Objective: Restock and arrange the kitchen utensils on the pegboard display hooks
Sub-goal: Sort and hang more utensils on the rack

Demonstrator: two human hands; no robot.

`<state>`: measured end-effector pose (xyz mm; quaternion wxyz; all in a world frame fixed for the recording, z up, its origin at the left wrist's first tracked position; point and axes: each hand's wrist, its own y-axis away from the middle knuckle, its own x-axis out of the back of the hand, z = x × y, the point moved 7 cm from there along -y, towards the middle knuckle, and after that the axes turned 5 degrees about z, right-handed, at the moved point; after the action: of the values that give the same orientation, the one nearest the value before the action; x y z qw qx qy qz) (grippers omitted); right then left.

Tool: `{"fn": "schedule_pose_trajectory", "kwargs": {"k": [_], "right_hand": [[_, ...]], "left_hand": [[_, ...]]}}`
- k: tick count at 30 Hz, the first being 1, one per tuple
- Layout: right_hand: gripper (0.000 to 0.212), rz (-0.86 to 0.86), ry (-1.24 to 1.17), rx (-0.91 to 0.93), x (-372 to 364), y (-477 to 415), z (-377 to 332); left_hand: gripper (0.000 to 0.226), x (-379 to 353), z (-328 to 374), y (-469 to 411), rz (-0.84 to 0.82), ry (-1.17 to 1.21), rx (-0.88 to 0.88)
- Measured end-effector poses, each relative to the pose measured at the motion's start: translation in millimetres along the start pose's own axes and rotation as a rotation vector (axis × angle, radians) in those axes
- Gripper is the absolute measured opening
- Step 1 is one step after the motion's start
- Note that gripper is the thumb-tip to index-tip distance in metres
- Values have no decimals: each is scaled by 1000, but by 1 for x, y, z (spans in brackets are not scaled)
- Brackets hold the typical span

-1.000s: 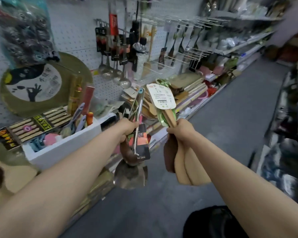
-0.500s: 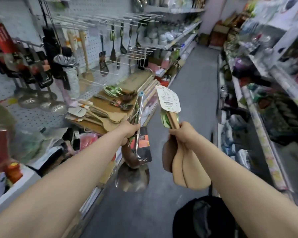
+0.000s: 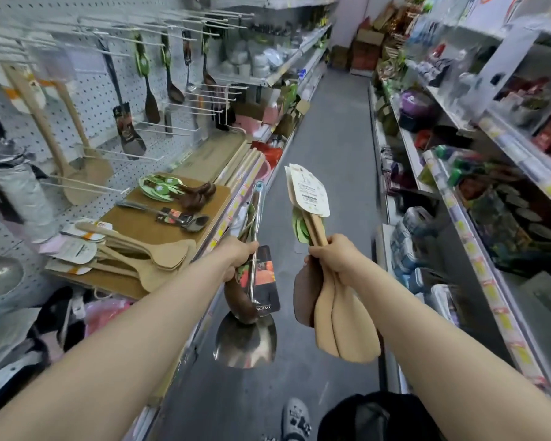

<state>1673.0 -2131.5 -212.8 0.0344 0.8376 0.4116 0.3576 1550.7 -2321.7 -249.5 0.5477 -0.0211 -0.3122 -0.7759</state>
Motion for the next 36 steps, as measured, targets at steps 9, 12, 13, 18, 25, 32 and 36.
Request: {"fn": "schedule_pose_trajectory", "kwargs": {"k": [9,12,13,18,25,32,36], "right_hand": [[24,-107,82,-7,25,-169,-29],[29,-140,98,-26,17,-221,-40],[32,-154,101,-27,12,-236,-43],[35,-281,183,-16,-39,-292,-68],[26,-408,289,54,-121,-355,-132],[28,-521,353,103,-189,-392,-187],[27,-559,430,180,-213,-414,-214]], "left_hand": [[44,-66,64,-111,11,64,128],[43,-69,77,-139,51,92,153],[41,-70,76,-150,50,118,177],[41,-48,66,-194,139,176,256],[50,11,50,-270,271,197,364],[56,63,32,-324,382,268,421],[60,82,33,-340,463,305,455]]}}
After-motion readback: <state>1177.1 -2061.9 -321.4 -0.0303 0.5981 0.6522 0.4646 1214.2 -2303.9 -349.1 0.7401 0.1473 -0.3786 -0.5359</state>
